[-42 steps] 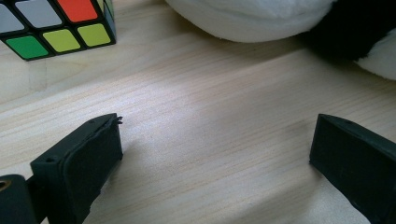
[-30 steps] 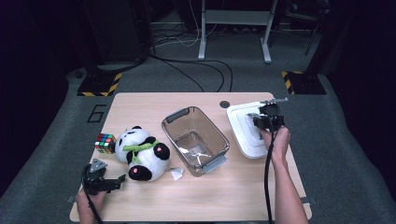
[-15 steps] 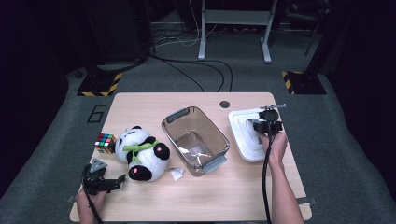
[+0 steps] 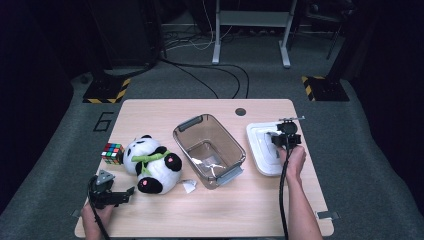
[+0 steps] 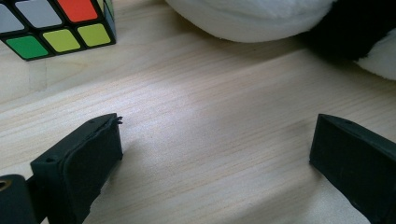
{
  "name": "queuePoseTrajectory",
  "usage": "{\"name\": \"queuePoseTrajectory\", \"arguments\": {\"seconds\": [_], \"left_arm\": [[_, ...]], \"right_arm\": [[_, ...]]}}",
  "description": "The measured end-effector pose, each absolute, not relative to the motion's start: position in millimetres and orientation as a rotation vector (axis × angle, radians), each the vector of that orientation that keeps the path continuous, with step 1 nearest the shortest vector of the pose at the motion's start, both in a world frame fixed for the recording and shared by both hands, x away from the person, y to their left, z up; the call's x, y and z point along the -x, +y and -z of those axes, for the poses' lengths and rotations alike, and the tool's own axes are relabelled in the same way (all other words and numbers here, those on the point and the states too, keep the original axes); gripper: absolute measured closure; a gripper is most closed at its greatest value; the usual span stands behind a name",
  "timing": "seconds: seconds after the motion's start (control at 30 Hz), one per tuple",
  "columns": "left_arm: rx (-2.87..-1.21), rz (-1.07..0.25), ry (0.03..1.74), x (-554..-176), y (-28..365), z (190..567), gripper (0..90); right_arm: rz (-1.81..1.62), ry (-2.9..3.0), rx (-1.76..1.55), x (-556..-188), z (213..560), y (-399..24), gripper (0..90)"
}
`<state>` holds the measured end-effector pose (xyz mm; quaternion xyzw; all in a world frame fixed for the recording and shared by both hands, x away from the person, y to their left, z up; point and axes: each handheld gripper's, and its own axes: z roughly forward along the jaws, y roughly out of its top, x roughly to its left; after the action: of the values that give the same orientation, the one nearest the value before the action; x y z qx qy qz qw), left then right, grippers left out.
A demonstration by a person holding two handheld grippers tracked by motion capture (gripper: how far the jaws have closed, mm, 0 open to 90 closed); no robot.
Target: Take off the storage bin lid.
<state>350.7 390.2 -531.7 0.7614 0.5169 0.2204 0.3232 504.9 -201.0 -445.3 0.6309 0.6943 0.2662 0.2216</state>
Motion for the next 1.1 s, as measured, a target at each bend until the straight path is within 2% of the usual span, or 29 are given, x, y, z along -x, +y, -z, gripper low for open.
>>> {"name": "queuePoseTrajectory", "arguments": {"seconds": [0.97,1.0,1.1], "left_arm": [[-1.998,-0.579,1.356,-350.7,390.3,531.7,2.1],[-1.997,-0.579,1.357,-350.7,390.2,531.7,2.1],[-1.988,-0.574,1.364,-350.5,389.6,532.0,2.1]], "right_arm": [[-0.678,1.924,-1.792,-506.3,475.6,-203.6,65.9],[-0.683,1.932,-1.781,-506.8,475.7,-204.7,64.6],[-0.695,1.942,-1.798,-506.9,475.8,-207.0,48.6]]}}
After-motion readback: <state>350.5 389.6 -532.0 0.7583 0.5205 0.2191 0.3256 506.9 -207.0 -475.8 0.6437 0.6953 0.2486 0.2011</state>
